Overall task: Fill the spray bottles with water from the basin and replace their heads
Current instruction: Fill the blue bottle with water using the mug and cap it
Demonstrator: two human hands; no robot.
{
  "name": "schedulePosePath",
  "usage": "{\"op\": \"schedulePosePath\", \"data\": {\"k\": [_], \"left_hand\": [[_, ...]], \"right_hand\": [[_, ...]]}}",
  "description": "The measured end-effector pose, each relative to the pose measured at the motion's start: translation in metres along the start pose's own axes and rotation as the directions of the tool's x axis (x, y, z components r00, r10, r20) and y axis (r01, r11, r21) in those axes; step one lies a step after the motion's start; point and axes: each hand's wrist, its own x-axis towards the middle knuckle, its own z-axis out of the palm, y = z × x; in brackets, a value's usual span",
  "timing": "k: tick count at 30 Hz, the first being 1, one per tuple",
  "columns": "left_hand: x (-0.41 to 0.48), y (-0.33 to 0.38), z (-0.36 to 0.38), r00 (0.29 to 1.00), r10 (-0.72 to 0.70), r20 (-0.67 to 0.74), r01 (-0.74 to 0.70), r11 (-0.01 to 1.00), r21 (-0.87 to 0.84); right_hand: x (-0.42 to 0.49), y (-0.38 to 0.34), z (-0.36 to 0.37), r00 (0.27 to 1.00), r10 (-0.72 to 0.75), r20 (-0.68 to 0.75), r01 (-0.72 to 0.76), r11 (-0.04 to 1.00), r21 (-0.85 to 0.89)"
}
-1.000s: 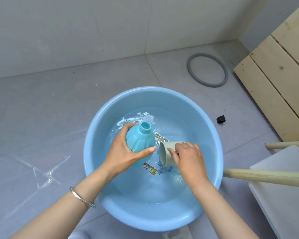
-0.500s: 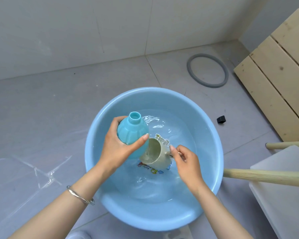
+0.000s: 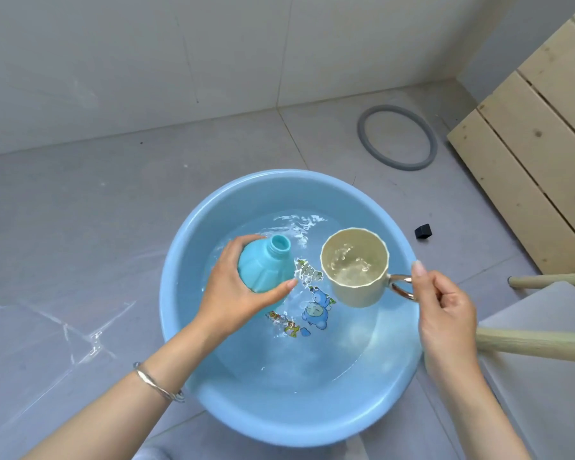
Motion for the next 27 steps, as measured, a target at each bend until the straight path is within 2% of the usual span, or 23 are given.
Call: {"op": "schedulePosePath", "data": {"k": [9,27], "left_hand": [[-0.002,0.001,0.007,0.992,0.083,0.092,-0.091,0.993,0.077],[0.000,-0.002,0.010,0.986,0.117,0.119,-0.133,0.982,0.135]], "right_hand": [[-0.008,-0.062,-0.006,0.993,-0.118,0.016,0.118,0.992,-0.040],[-0.015,-0.089,-0.004,0.953,-0.294,0.072,0.303,0.935,-0.185]]}}
